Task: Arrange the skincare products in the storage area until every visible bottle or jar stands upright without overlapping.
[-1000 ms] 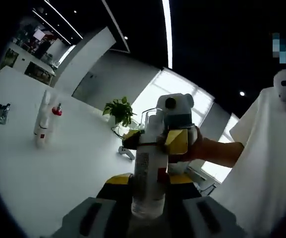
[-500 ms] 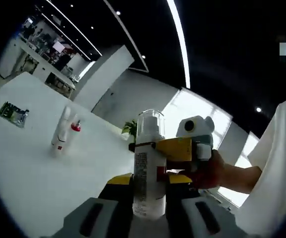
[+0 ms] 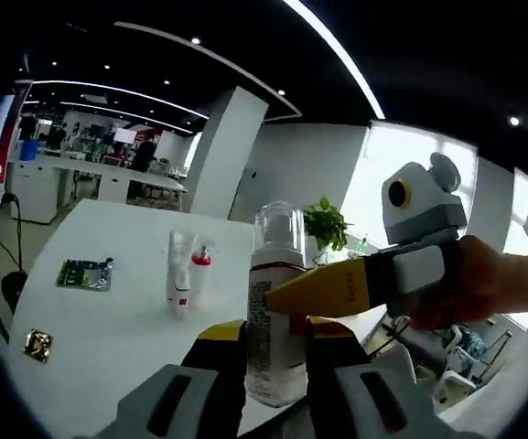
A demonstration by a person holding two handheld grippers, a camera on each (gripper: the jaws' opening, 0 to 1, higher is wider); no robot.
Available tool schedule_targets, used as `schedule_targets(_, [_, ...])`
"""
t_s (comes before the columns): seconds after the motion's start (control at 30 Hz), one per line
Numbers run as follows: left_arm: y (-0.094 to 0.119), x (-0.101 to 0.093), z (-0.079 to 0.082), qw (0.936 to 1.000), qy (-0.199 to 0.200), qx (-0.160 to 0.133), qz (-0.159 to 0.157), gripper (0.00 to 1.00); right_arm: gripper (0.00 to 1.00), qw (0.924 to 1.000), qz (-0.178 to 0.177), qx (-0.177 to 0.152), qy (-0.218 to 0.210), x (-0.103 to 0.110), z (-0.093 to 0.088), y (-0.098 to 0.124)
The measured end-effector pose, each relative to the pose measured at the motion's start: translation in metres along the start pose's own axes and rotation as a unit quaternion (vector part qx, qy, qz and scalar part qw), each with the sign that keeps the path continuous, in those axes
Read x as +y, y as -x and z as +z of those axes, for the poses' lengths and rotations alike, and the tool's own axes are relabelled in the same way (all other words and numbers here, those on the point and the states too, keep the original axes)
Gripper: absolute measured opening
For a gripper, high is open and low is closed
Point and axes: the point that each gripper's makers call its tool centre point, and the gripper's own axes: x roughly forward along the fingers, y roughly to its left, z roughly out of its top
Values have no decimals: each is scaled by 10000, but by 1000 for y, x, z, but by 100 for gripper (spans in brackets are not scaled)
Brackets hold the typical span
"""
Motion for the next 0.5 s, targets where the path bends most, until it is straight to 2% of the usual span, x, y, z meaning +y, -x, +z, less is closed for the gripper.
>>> schedule_targets(0.07, [3, 1, 3, 9999, 101, -113, -2, 23, 21, 9993, 159, -140, -295, 3, 3, -1])
schedule_targets(0.1, [4, 2, 5, 9996, 208, -207, -34, 24, 21, 9997, 162, -112, -176, 2, 2, 0])
schedule_targets(0.13, [5, 2, 3, 9997, 145, -211, 1, 24, 21, 9995, 221, -81, -216, 4, 1, -1])
schedule_targets(0.17, [5, 5, 1, 9996, -159, -184, 164, 24, 20, 9996, 218, -47, -181, 4, 0, -2])
schedule_targets(0.2, [5, 6, 0, 9992, -261, -175, 259, 24, 20, 9997, 257, 20, -12, 5, -3, -4])
schedule_targets(0.3, [3, 7, -5, 9996, -41, -176, 205, 25, 20, 9996, 255, 60, 108, 5, -6, -5])
schedule_targets(0.37, [1, 9, -8, 9996, -242, -77, 153, 25, 20, 9994, 252, 89, 217, 3, -8, -6])
schedule_targets(0.43, [-3, 9, -9, 9999, -93, 60, 16, 25, 20, 9991, 299, 93, 302, -1, -8, -6])
schedule_targets(0.5, [-4, 9, -9, 9998, -168, 72, -12, 26, 20, 9990, 346, 71, 286, -4, -7, -7])
